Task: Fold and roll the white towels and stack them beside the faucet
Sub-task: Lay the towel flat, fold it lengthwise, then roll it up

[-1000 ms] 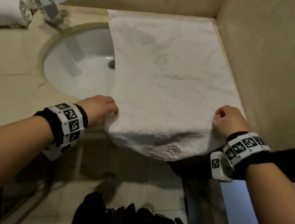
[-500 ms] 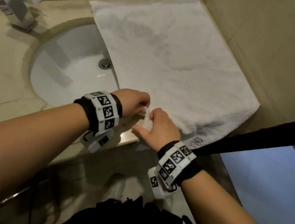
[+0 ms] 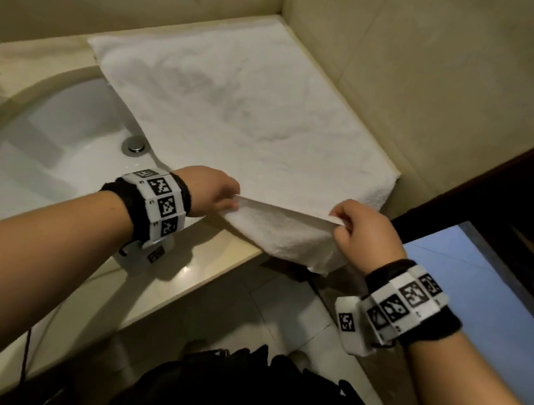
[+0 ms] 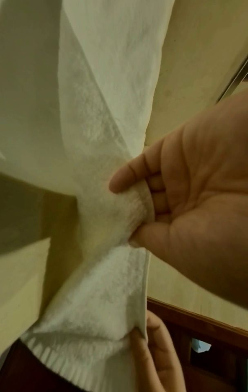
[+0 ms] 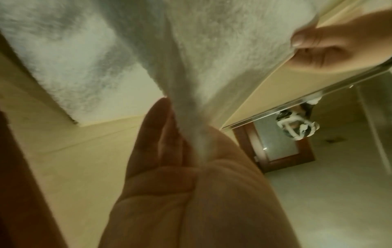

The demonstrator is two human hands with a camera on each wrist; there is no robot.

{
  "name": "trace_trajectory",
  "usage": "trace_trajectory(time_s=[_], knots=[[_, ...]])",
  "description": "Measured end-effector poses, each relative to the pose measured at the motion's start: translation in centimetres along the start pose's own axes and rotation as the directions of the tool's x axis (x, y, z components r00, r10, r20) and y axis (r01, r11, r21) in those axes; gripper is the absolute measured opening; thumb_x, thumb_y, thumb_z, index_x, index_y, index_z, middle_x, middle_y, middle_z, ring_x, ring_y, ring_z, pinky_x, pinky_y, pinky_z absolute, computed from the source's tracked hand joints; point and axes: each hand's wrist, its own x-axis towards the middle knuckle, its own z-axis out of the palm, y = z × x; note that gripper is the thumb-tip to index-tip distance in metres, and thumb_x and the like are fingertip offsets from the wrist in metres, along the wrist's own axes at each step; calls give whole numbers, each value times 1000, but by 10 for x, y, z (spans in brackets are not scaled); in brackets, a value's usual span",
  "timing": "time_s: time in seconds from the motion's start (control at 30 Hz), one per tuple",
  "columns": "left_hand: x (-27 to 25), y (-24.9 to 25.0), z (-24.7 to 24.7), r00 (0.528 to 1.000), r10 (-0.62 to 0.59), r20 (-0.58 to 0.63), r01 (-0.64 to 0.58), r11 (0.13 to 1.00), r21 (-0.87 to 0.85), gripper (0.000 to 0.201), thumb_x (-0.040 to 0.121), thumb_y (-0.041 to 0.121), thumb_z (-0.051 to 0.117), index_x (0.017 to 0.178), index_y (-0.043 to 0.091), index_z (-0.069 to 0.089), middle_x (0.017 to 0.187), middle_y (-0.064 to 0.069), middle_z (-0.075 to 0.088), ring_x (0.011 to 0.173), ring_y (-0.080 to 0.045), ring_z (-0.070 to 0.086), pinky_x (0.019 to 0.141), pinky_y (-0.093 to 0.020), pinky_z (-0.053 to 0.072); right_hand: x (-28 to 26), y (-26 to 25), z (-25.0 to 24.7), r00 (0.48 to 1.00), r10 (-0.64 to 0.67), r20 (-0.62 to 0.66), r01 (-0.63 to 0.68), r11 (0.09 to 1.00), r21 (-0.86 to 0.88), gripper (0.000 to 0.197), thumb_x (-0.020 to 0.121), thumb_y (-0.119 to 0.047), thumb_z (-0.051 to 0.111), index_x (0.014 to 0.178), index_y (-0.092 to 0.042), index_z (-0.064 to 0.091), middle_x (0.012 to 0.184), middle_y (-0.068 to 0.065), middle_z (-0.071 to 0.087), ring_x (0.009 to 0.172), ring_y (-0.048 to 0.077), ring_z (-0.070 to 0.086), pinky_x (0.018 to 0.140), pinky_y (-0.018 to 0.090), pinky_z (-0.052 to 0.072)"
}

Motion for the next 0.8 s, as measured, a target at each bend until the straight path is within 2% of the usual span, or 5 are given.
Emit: trace_trajectory(time_s=[0.37, 0.47, 0.57, 0.7, 0.8], knots=[[14, -2, -26, 994, 13, -106, -11, 1000, 18, 28, 96, 31, 40, 106, 11, 57, 107, -10, 62, 95, -27, 54, 73, -28, 35, -20, 45, -18, 982, 125, 142, -142, 983, 117, 2, 88, -12, 56, 87, -11, 58, 82, 4, 60, 81, 24, 57, 73, 34, 46], [15, -4, -32, 990, 9, -138, -13, 999, -33, 29, 96, 30, 40, 109, 12, 58, 110, -10, 62, 99, -27, 54, 74, -27, 32, -29, 54, -16, 967, 231, 105, -244, 729, 640, 9, 89, -2, 51, 93, -5, 59, 81, 12, 59, 65, 16, 60, 59, 26, 55], [18, -7, -36, 988, 2, -152, -11, 998, -62, 28, 96, 28, 40, 111, 11, 58, 113, -10, 61, 102, -27, 53, 76, -26, 31, -32, 56, -13, 956, 278, 96, -226, 483, 846, 16, 95, -10, 43, 97, -9, 59, 64, 8, 51, 39, 10, 43, 34, 17, 36], [21, -8, -40, 987, -15, -159, 3, 997, -75, 27, 96, 26, 40, 111, 12, 58, 115, -10, 61, 103, -27, 53, 77, -26, 32, -26, 65, -14, 945, 270, 185, -327, 791, 516, 17, 96, -17, 42, 102, -11, 57, 67, 3, 54, 52, 20, 52, 38, 23, 43], [24, -2, -37, 989, 21, -149, -31, 998, -59, 26, 96, 27, 41, 110, 13, 58, 114, -8, 60, 103, -26, 53, 79, -26, 33, -32, 72, -11, 922, 360, 141, -376, 753, 541, 18, 97, -16, 39, 104, -11, 55, 92, 8, 54, 73, 19, 57, 47, 23, 55]])
